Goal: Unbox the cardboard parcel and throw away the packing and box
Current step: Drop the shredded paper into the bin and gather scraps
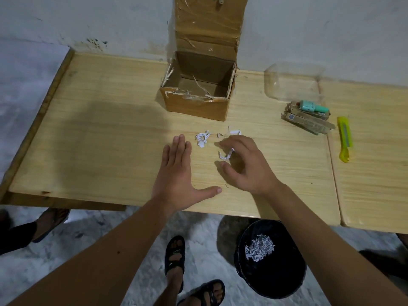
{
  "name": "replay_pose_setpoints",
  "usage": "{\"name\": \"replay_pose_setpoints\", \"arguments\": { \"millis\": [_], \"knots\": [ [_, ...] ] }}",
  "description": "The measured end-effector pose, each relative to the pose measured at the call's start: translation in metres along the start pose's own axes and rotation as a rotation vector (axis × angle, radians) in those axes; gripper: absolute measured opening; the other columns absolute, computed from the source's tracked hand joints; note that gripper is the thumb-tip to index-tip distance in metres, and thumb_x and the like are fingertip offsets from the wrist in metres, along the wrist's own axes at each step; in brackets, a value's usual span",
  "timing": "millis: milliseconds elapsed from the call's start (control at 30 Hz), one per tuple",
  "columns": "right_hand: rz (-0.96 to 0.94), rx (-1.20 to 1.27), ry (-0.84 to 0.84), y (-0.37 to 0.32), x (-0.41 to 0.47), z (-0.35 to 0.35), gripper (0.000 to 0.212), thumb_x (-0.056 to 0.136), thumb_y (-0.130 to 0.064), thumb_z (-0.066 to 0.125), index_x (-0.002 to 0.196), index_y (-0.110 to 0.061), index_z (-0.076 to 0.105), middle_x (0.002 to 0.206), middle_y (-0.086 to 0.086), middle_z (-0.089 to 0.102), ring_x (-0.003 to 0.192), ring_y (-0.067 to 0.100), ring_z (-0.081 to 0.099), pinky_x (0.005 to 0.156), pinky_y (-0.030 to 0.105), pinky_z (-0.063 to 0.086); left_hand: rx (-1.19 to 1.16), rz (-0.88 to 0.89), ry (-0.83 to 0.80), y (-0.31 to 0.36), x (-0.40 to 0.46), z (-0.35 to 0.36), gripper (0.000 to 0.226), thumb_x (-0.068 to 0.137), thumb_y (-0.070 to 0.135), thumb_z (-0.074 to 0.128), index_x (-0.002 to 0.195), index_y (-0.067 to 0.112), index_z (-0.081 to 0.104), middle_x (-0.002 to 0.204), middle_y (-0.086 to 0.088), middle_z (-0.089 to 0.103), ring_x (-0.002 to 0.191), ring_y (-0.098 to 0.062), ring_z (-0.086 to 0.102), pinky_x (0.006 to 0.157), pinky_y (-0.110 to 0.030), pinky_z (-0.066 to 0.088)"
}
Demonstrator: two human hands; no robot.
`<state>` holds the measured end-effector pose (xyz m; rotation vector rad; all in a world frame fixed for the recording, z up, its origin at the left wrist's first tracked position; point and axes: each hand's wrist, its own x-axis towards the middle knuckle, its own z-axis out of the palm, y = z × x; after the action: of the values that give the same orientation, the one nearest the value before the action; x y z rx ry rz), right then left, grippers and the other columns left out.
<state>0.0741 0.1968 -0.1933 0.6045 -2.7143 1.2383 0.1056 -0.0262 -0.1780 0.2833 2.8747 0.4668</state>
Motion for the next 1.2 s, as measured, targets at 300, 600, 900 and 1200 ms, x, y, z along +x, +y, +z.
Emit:
{"name": "replay_pose_setpoints", "arguments": {
  "millis": [300, 600, 900, 1200],
  "knots": [
    [-0.106, -0.269, -0.229, 0.017, 0.039, 0.007, 0.058, 0.089, -0.043, 0.062, 0.146, -0.043, 0.054, 0.16, -0.001, 0.044, 0.153, 0.031, 0.031, 0.122, 0.06, 0.022, -0.015, 0.013, 0.028, -0.002, 0.0, 0.0, 0.146, 0.064, 0.103, 0.047, 0.163, 0.003, 0.006, 0.173, -0.013, -0.014, 0.159, -0.02, -0.023, 0.131, -0.047, -0.004],
    [-0.021, -0.158, -0.128, 0.02, 0.025, -0.011, 0.029, 0.089, -0.033, 0.077, 0.113, -0.017, 0.076, 0.131, -0.001, 0.065, 0.126, 0.021, 0.056, 0.102, 0.04, 0.048, -0.036, 0.013, 0.013, -0.002, 0.0, -0.001, 0.147, 0.063, 0.103, 0.047, 0.163, 0.005, 0.004, 0.173, -0.011, -0.017, 0.158, -0.019, -0.025, 0.131, -0.048, -0.002],
    [-0.153, -0.218, -0.295, 0.005, 0.031, -0.019, 0.05, 0.091, -0.015, 0.066, 0.14, -0.024, 0.062, 0.147, 0.002, 0.059, 0.14, 0.02, 0.05, 0.115, 0.04, 0.04, -0.011, 0.015, 0.017, -0.001, 0.0, 0.0, 0.148, 0.063, 0.105, 0.043, 0.163, 0.004, 0.004, 0.173, -0.012, -0.016, 0.159, -0.02, -0.023, 0.131, -0.048, -0.002],
    [-0.16, -0.382, -0.426, 0.016, -0.002, -0.055, 0.056, 0.087, -0.016, 0.058, 0.144, -0.017, 0.059, 0.155, 0.009, 0.051, 0.147, 0.033, 0.041, 0.121, 0.047, 0.036, 0.004, 0.015, 0.01, -0.002, 0.001, 0.001, 0.148, 0.061, 0.104, 0.044, 0.163, 0.003, 0.005, 0.173, -0.011, -0.015, 0.159, -0.02, -0.021, 0.131, -0.047, -0.004]
  ]
}}
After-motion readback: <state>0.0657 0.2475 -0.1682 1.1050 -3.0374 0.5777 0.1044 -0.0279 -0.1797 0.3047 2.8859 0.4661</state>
